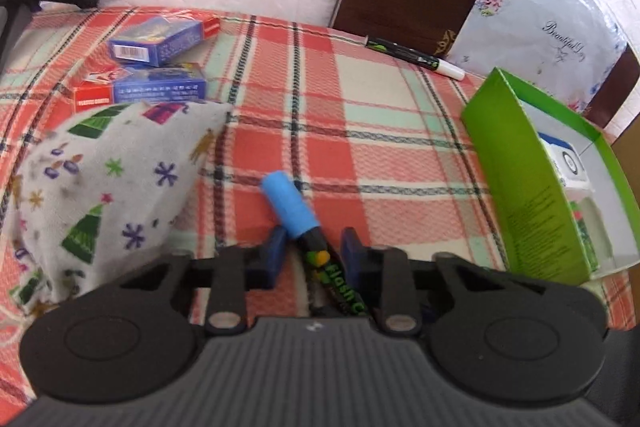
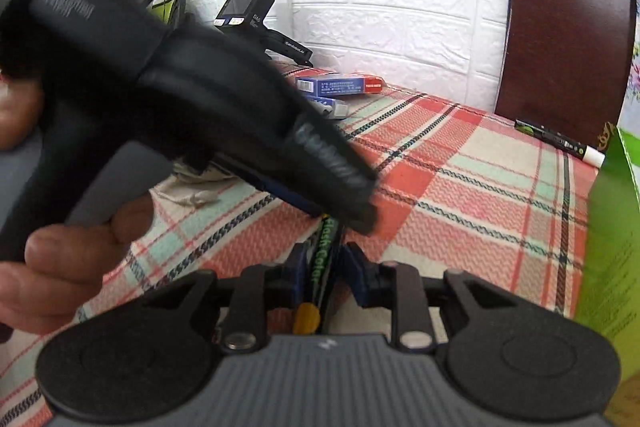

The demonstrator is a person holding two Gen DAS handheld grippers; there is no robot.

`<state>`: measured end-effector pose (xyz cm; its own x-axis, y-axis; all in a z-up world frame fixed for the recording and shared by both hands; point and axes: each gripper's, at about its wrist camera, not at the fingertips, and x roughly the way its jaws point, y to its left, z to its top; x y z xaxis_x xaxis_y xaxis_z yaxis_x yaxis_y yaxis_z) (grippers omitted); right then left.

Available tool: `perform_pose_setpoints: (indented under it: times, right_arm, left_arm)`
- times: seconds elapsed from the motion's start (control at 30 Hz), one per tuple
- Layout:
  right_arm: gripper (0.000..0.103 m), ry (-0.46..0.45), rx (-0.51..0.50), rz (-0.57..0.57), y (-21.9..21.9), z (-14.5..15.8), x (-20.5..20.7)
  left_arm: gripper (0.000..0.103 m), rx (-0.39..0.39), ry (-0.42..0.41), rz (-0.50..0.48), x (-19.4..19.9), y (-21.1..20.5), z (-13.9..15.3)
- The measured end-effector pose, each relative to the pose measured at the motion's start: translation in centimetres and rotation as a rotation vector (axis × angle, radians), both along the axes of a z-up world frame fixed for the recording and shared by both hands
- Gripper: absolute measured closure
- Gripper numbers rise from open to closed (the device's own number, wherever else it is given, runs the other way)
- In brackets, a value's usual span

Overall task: Organize objects
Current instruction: 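Move the left tool to the blue-capped marker and close on it, then carry the blue-capped marker into the green box and open the left tool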

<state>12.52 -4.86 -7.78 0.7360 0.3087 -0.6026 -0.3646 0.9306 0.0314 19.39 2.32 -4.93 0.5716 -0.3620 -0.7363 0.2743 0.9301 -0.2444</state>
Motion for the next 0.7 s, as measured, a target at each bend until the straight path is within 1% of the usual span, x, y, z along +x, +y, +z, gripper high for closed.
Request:
perform_pose_setpoints:
  times: [0.07,0.2,0.27,0.4,0.53,0.6,0.7]
  right_arm:
    - [0.08,0.004,-0.003,0.005,-0.1,0.0,-0.5]
    - [0.081,0.001,-0.027,0.01,0.1,0.1,-2.7]
    - [0.081,-0.001,-0.03,0.004,-0.2,0.1,-4.3]
    - [0.08,0.001,-0.022,-0.015,-1.6,0.2,-8.1]
    - [0.08,-0.01,-0.02,-0.051,-3.3,0.6,-11.3]
    - [0.08,-0.046,-0.021,-0.081,-4.2,1.6,-12.6]
    - [0.08,-0.138,-0.009,-0.128,-5.9,3.7,-13.9]
  left_arm:
    - [0.072,-0.017,0.01,0.001,-0.5,0.4,0.1]
    - [0.072,-0.004,0.011,-0.006,-2.5,-0.2,0.1]
    - [0.072,0.003,0.007,-0.022,-4.0,-0.8,0.0]
    - [0.072,-0.012,0.02,-0.057,-7.1,-1.9,-0.1]
    - [0.072,-0.008,0.03,-0.109,-9.3,-3.9,0.6]
    - [0.072,-0.013,-0.001,-0.132,-10.0,-4.9,2.0]
    - [0.072,-0.012,-0.095,-0.169,-10.7,-6.8,5.1]
